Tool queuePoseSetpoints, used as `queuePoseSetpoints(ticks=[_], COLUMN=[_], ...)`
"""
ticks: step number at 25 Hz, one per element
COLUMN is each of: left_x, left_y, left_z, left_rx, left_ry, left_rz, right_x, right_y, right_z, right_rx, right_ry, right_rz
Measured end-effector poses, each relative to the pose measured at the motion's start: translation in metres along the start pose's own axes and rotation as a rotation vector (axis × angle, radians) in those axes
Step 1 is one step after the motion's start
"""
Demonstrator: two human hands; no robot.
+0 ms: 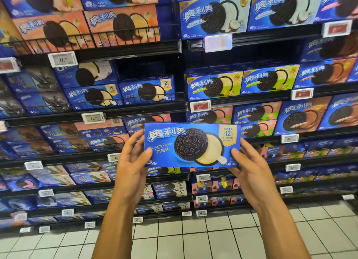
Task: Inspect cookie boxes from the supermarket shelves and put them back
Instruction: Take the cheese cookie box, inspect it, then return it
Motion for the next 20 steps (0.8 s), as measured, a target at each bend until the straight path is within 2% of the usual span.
queuePoseSetpoints(ticks=[2,6,9,15,20], left_x=[0.001,0.008,0.015,0.025,0.027], left_y=[0.0,0.0,-0.003,0.001,0.004], left_z=[0.001,0.007,0.009,0.012,0.015], left_rx=[-0.038,-0.12,-0.138,-0.045,-0.051], left_ry=[-0.031,-0.207,-0.32,-0.518,-0.522], left_rz=[0.013,0.032,0.033,0.106,0.133], right_x=[-0.003,-0.01,-0.016,-0.025,-0.026], right_y=[0.0,0.0,0.0,0.003,0.002], right_z=[-0.001,-0.006,-0.009,-0.006,-0.007], right_rx=[-0.006,0.027,0.067,0.084,0.085], right_ry=[0.039,0.269,0.322,0.293,0.288], right_rz=[-0.029,-0.086,-0.141,-0.248,-0.292])
Point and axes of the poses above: each hand's wrist, its own y-axis away from the middle knuckle, its own z-axis out of the palm, x = y × z, the point moved 9 cm from there along -y, towards the middle knuckle, and after that the axes turned 14 degrees about -x, right-handed, at the moved point
